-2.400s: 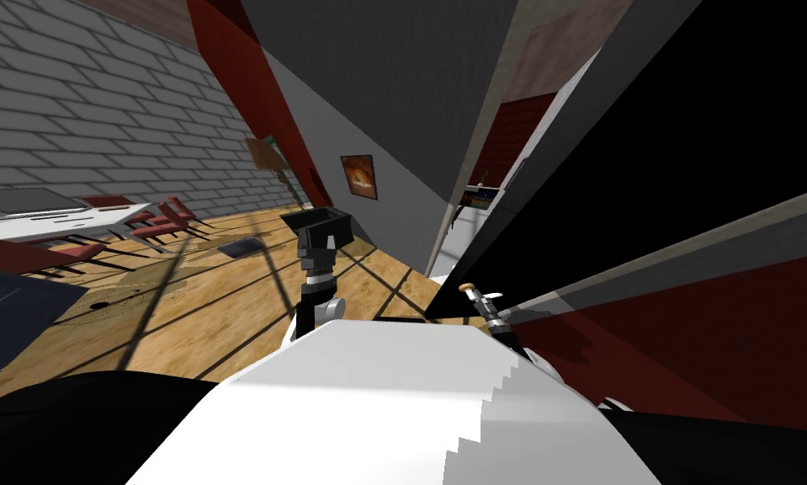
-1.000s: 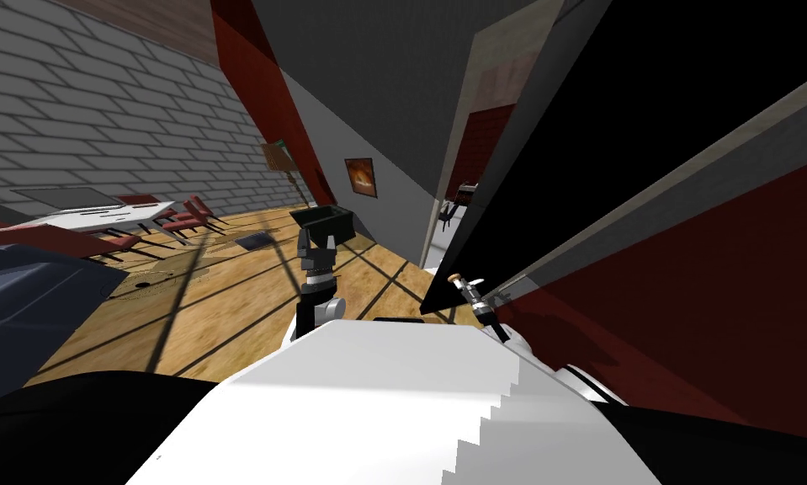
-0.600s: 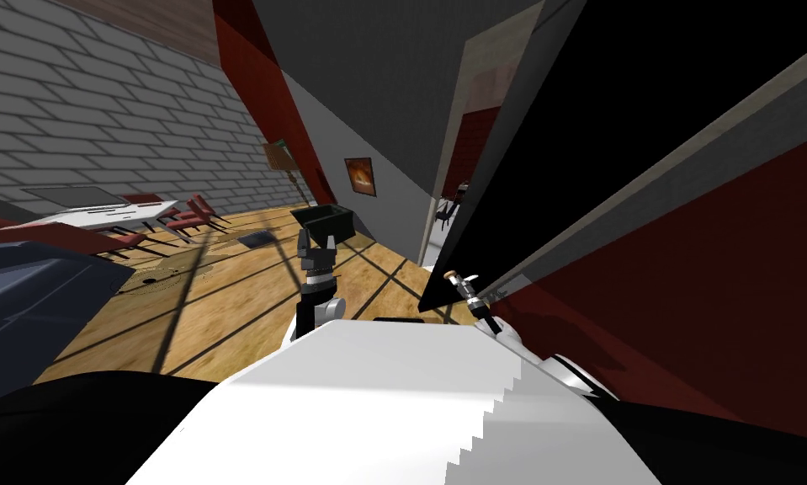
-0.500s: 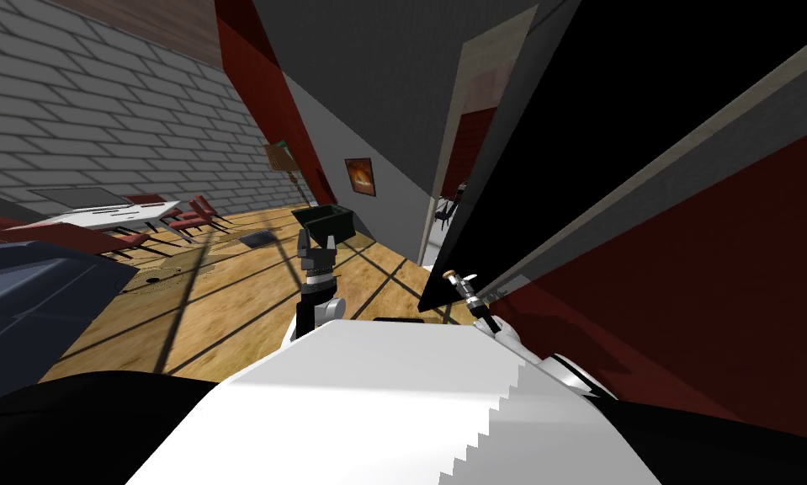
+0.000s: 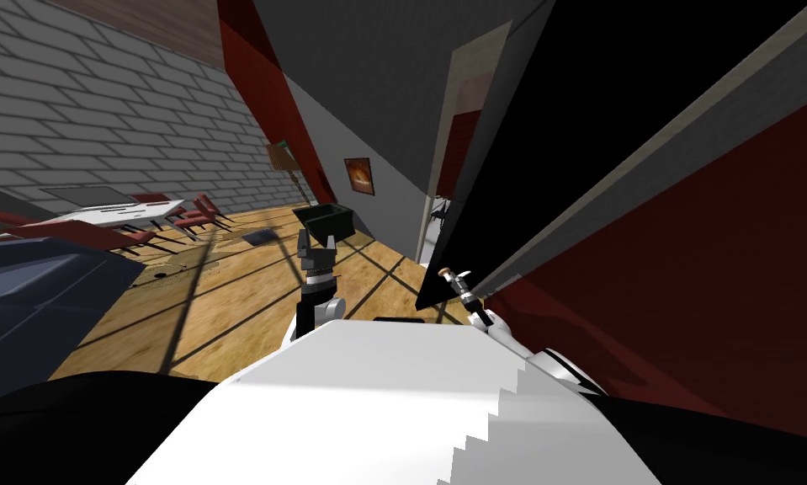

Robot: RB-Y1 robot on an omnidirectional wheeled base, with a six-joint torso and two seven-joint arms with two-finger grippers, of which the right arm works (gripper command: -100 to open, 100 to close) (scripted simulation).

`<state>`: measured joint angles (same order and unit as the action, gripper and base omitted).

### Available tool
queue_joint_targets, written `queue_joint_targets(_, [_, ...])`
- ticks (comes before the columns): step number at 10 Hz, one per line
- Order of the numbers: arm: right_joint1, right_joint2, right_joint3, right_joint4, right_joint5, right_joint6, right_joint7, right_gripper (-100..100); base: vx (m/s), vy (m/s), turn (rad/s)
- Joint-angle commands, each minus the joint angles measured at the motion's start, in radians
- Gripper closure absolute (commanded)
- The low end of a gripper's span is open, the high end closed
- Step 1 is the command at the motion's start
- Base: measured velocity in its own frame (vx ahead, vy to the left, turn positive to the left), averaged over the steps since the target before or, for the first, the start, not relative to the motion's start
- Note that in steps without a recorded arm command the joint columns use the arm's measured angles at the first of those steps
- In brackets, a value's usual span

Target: Pull the door open

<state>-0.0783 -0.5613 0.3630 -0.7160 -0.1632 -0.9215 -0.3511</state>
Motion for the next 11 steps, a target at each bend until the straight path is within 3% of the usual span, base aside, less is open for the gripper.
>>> queue_joint_targets(1, [-0.030, 0.028, 0.010, 0.015, 0.029, 0.008, -0.005, 100, -0.096, -0.150, 0.020])
queue_joint_targets(2, [-0.043, 0.036, 0.007, 0.016, 0.042, 0.017, -0.007, 100, -0.057, -0.157, 0.030])
queue_joint_targets(3, [-0.034, 0.030, 0.005, 0.021, 0.032, 0.012, -0.005, 100, -0.015, -0.063, 0.038])
queue_joint_targets(4, [-0.022, 0.019, 0.021, 0.013, 0.049, -0.015, -0.019, 100, -0.057, 0.026, -0.046])
queue_joint_targets(6, [-0.011, 0.006, 0.032, 0.006, 0.062, -0.039, -0.029, 100, -0.086, 0.019, -0.083])
queue_joint_targets(7, [0.003, -0.009, 0.046, -0.003, 0.076, -0.068, -0.041, 100, -0.095, -0.011, -0.112])
queue_joint_targets(10, [0.025, -0.034, 0.068, -0.017, 0.101, -0.115, -0.061, 100, -0.072, -0.045, -0.070])
queue_joint_targets(11, [0.025, -0.034, 0.068, -0.017, 0.101, -0.115, -0.061, 100, -0.017, -0.052, -0.042])
